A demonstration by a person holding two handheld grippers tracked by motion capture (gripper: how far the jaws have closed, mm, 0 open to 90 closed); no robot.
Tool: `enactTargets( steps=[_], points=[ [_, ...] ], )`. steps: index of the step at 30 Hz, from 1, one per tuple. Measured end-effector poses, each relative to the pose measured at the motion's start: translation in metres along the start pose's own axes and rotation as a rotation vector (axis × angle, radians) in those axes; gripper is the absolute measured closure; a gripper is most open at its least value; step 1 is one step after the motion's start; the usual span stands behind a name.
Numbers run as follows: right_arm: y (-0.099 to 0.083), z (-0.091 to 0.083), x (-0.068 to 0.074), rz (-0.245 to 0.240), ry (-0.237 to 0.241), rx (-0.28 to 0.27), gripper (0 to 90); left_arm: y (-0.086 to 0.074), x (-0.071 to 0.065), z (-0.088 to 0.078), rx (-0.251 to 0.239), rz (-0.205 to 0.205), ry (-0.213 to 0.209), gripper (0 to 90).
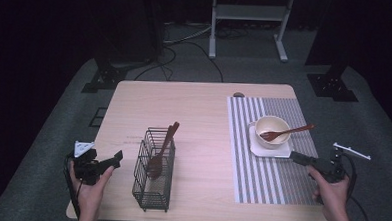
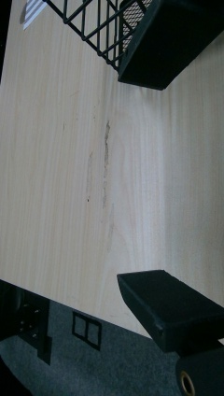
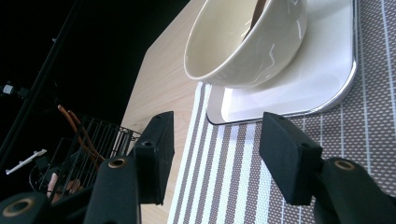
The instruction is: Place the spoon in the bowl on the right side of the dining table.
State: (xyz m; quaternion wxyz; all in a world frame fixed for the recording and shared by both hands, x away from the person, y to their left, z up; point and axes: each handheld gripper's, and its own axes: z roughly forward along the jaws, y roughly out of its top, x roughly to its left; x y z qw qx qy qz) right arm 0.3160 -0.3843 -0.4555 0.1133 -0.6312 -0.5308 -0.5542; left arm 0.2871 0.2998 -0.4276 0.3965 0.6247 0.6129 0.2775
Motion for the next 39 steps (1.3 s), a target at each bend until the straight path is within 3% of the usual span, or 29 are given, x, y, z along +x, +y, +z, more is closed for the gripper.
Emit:
enactTargets(
  steps=[39],
  points=[
    [-0.03,0.008,0.013,-0.051,0.034,0.042,40.4,0.0,0.0,0.0,0.001,0.001,0.0,3.9]
  ],
)
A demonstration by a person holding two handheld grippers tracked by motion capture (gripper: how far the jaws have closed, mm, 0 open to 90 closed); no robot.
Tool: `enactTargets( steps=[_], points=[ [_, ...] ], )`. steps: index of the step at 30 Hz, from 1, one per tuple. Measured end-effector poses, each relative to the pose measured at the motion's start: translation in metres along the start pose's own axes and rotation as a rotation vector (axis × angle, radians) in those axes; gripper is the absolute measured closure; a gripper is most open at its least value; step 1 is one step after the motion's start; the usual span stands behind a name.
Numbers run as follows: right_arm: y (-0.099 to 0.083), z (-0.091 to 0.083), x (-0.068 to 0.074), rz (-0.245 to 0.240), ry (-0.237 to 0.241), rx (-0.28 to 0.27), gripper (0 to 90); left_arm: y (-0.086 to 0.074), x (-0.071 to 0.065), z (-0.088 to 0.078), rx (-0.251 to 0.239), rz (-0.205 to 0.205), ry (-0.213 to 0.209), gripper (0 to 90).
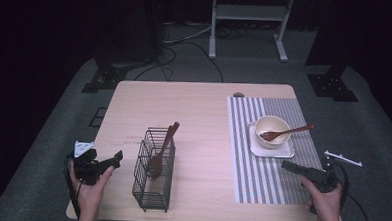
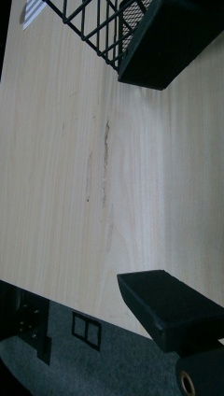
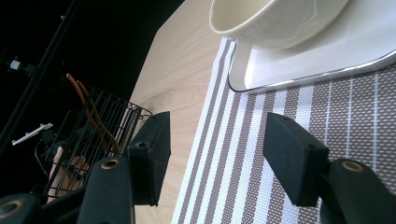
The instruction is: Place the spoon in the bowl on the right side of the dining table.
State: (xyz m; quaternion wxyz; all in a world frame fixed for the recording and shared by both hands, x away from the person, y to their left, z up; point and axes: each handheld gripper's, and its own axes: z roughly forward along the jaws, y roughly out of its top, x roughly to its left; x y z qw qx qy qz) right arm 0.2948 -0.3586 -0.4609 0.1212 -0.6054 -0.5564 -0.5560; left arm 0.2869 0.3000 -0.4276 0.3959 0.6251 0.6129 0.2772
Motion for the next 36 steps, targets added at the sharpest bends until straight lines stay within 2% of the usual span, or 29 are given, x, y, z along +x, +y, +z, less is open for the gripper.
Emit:
enactTargets(
  steps=[27,36],
  points=[
    [-0.017,0.005,0.01,-0.032,0.017,0.023,38.5,0.0,0.0,0.0,-0.004,-0.001,-0.001,3.9],
    [-0.022,0.004,0.008,-0.026,0.022,0.015,38.2,0.0,0.0,0.0,-0.003,0.0,0.0,3.9]
  ],
)
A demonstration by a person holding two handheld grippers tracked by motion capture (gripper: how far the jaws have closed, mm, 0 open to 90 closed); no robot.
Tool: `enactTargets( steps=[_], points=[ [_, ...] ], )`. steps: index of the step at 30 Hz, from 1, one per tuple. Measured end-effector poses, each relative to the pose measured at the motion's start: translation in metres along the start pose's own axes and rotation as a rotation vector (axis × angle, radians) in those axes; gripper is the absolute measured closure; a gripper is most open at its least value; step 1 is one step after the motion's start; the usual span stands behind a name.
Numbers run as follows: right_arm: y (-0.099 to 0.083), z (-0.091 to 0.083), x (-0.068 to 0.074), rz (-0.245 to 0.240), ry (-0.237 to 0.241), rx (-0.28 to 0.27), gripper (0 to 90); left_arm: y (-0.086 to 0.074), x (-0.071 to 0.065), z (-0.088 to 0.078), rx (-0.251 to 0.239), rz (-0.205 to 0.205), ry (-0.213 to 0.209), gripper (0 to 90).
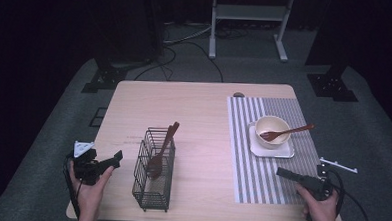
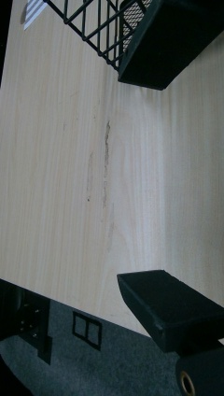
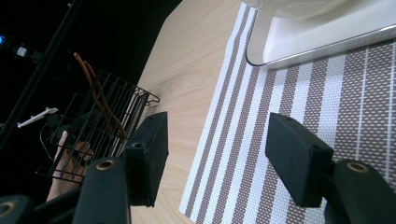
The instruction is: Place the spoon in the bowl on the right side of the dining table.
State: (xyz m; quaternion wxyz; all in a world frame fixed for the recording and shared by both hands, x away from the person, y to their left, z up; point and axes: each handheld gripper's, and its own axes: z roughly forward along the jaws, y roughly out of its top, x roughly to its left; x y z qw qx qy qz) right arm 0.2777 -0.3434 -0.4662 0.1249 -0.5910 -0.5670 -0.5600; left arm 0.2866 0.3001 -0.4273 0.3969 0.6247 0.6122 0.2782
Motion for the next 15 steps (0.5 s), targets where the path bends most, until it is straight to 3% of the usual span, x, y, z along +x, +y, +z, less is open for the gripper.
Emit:
enactTargets(
  steps=[15],
  points=[
    [-0.012,0.002,0.003,-0.01,0.01,0.004,37.7,0.0,0.0,0.0,-0.001,-0.002,0.0,3.9]
  ],
)
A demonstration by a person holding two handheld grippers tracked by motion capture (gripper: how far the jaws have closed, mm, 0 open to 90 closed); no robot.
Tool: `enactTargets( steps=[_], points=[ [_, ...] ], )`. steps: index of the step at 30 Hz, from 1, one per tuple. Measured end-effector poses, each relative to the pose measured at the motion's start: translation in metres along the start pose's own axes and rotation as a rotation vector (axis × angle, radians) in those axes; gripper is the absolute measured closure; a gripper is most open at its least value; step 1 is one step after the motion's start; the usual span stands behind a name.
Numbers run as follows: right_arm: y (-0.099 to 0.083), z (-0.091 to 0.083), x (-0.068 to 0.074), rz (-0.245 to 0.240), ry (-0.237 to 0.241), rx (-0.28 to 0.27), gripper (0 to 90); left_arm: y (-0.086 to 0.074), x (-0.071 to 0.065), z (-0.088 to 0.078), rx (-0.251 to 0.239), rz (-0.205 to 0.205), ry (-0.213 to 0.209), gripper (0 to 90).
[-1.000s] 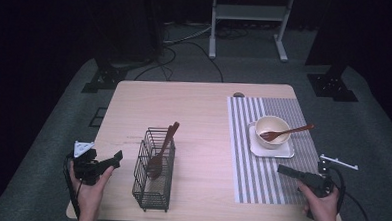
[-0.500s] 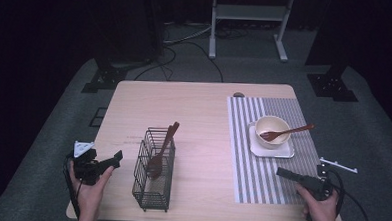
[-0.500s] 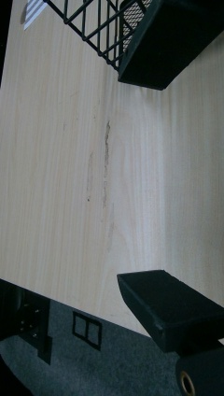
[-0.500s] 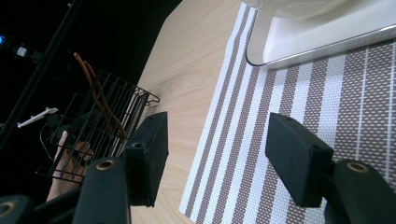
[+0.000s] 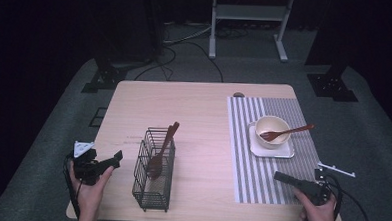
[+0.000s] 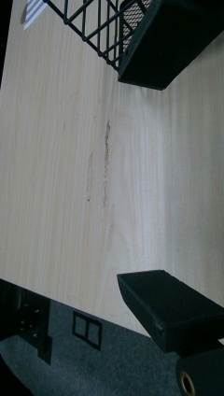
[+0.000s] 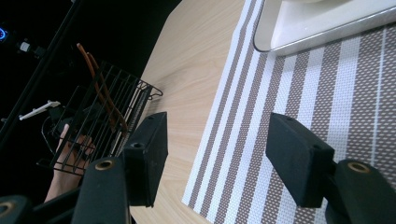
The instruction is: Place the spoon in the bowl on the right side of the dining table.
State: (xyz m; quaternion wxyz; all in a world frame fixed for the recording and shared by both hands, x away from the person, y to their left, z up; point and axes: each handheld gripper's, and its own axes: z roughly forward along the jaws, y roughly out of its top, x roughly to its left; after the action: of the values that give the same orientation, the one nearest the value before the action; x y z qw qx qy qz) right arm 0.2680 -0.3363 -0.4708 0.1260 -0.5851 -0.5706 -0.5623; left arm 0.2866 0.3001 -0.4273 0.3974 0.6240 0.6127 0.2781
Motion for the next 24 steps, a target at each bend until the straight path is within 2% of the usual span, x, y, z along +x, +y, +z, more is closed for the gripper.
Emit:
enactTargets(
  steps=[24],
  points=[
    [-0.024,0.009,0.009,-0.046,-0.002,0.021,37.6,0.0,-0.001,0.001,-0.001,-0.001,-0.003,3.9]
  ],
)
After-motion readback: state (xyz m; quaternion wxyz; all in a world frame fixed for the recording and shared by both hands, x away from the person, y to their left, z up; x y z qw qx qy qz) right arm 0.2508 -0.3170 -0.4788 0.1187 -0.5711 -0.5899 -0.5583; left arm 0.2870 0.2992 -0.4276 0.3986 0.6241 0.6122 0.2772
